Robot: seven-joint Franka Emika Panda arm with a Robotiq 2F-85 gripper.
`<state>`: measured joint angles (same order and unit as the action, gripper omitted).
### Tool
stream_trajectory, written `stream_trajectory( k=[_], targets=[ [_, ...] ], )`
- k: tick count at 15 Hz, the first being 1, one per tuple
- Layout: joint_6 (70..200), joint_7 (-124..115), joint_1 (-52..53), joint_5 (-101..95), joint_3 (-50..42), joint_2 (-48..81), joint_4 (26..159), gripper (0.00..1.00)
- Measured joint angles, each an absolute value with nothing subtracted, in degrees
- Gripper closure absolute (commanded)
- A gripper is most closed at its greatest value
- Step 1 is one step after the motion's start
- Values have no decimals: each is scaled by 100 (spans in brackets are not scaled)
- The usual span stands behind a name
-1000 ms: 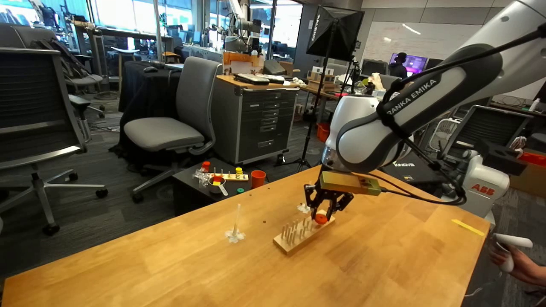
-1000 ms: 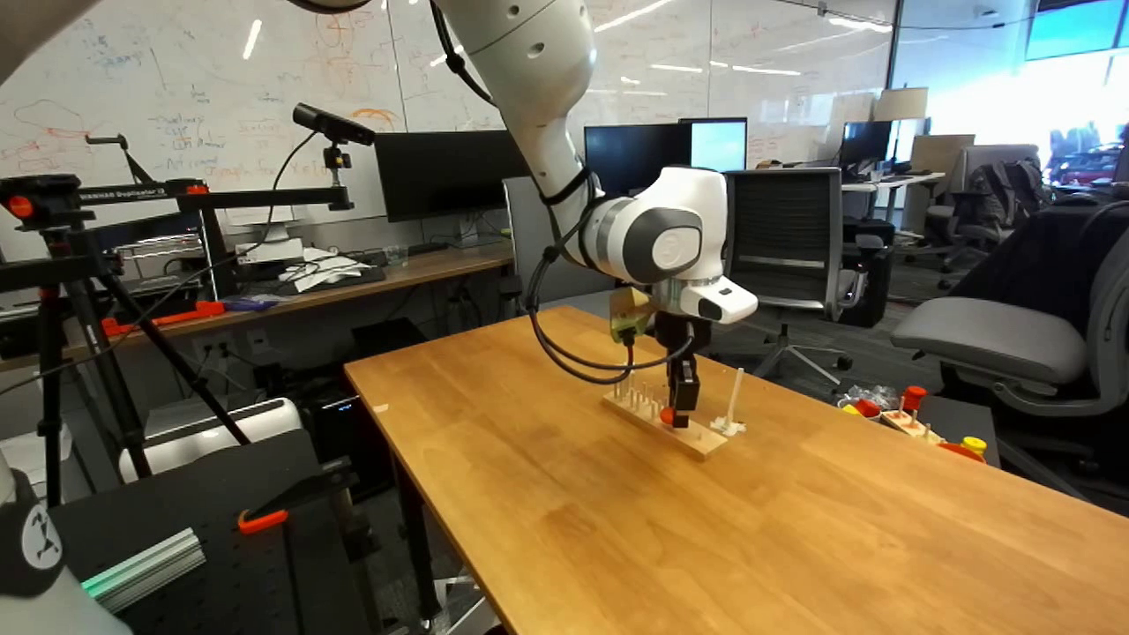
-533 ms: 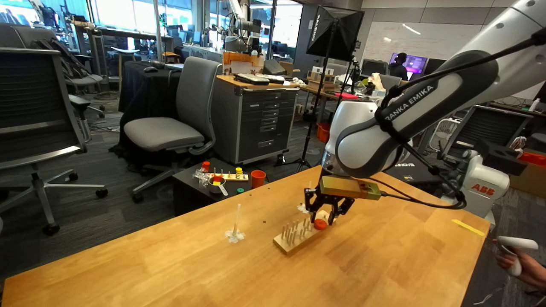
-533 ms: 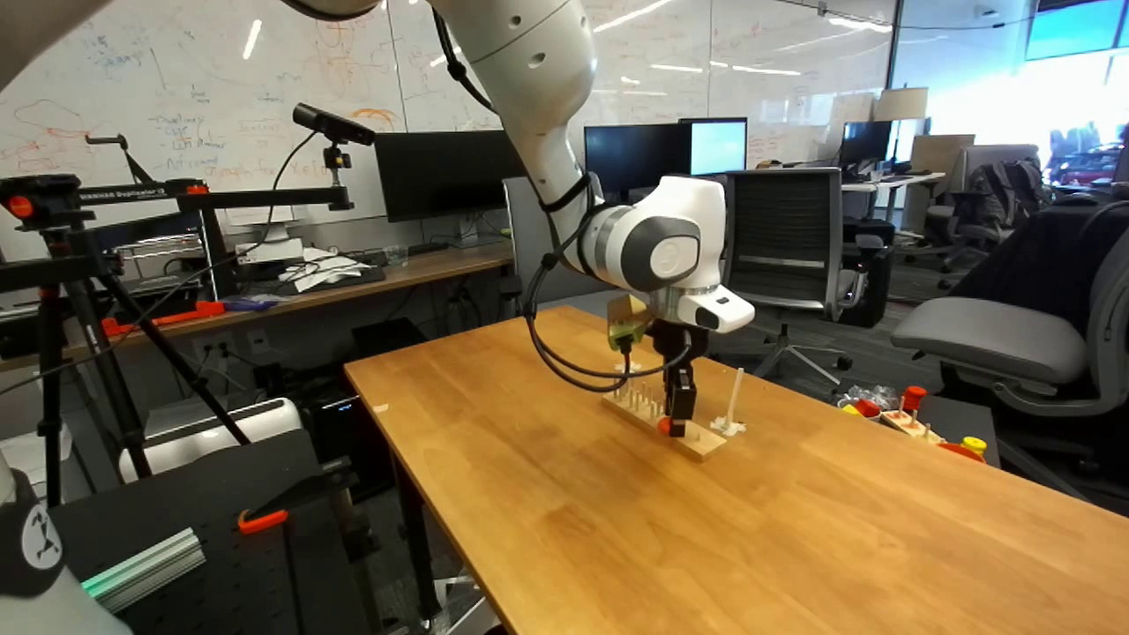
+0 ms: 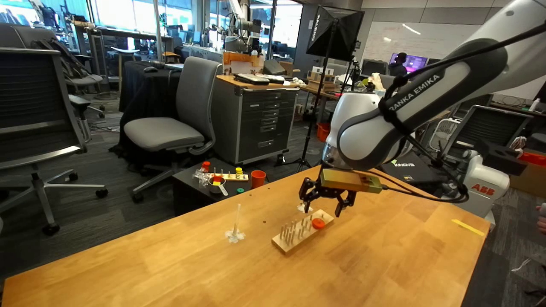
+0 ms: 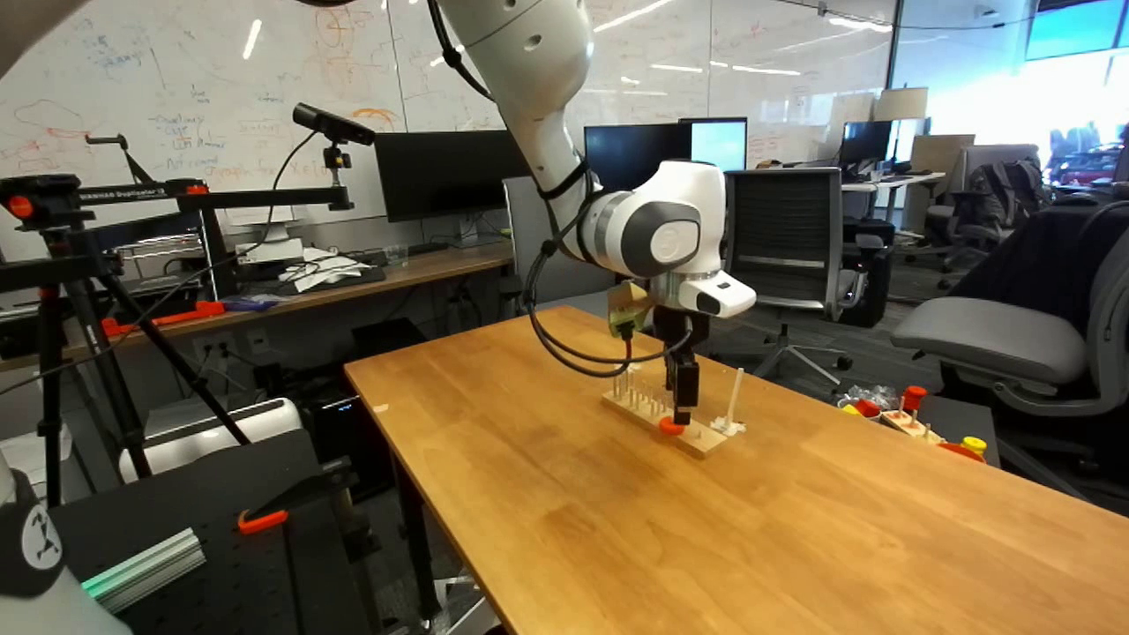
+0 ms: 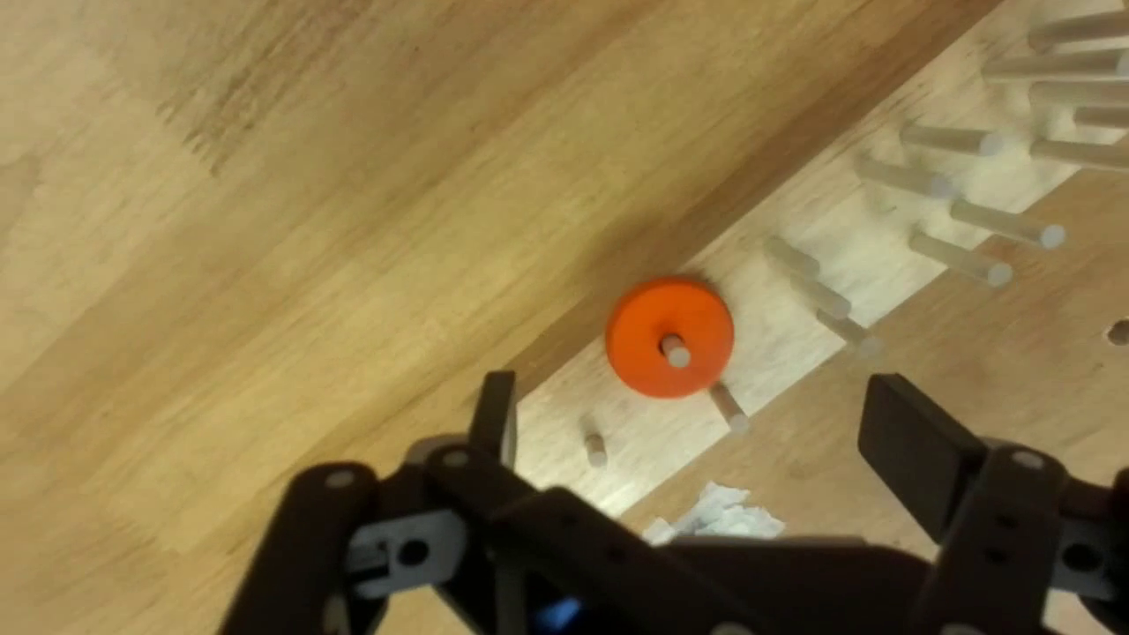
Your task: Put the orange ring on the wooden platform
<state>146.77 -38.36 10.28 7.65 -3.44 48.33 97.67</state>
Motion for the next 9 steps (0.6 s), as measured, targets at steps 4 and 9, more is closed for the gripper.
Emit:
stream_trajectory(
  k=[4,9],
  targets=[
    [14434,-3808,1106,531,-432,3976,10397,0],
    [14005,-3501,1116,467,-384,2499,11598,0]
  ],
)
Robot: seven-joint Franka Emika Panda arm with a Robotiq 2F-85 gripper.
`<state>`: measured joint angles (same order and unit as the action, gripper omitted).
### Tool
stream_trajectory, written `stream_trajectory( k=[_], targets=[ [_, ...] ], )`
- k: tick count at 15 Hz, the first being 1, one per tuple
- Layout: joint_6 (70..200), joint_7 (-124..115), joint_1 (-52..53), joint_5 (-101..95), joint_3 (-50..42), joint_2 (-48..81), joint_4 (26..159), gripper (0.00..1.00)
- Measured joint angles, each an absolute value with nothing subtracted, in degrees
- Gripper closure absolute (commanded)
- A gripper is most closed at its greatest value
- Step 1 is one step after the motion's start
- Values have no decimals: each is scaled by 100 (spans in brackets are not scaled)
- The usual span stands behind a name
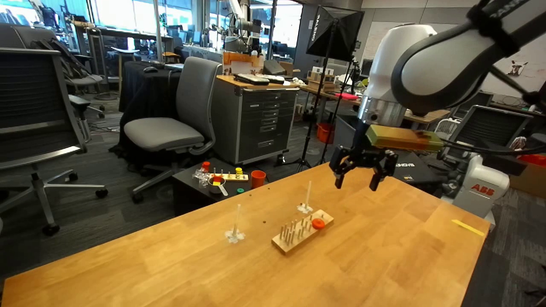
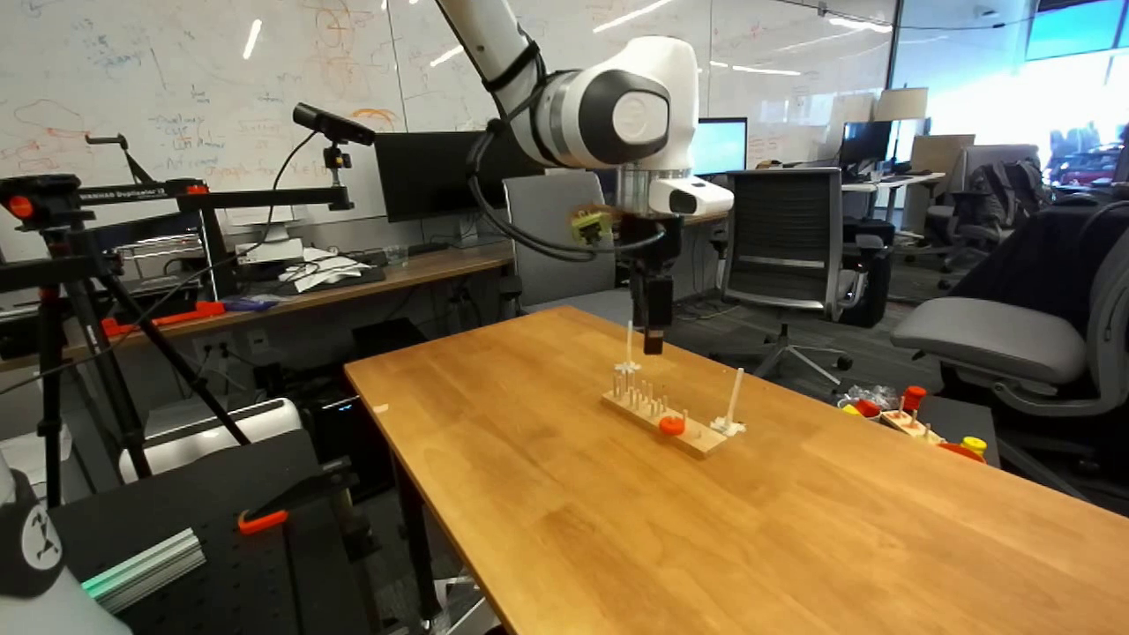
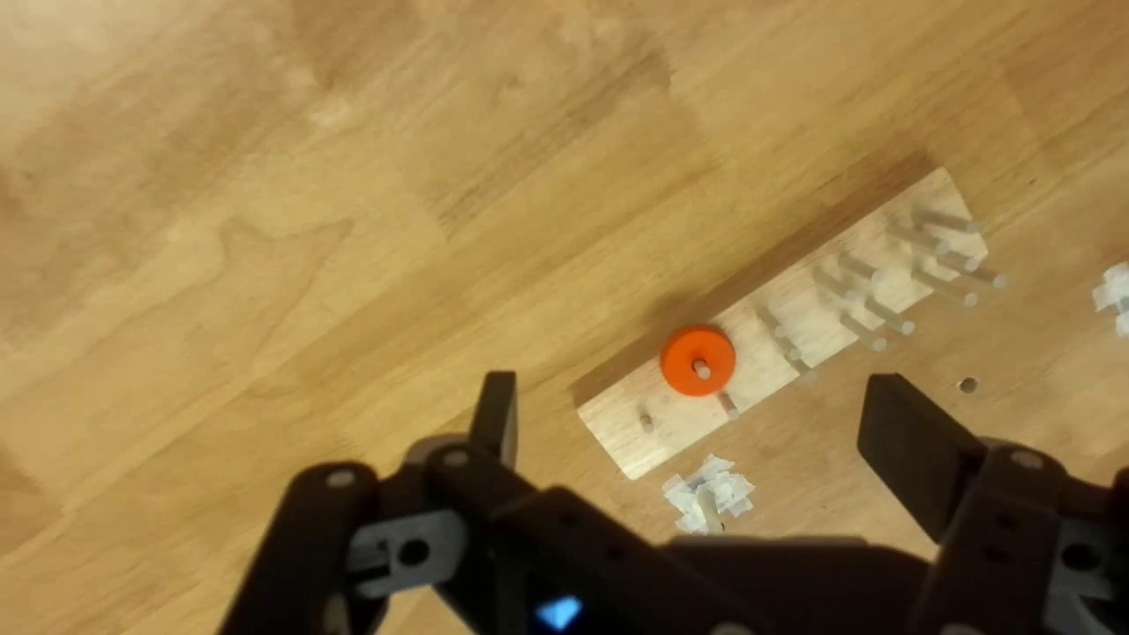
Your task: Put the orange ring on the wooden platform
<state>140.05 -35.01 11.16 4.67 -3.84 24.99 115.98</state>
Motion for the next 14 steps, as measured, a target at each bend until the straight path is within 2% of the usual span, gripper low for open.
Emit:
stream_trajectory(
  k=[8,14],
  targets=[
    [13222,-2883,1038,314,-209,574,13028,0],
    [13206,-2869,969,314,-153,597,13066,0]
  ],
)
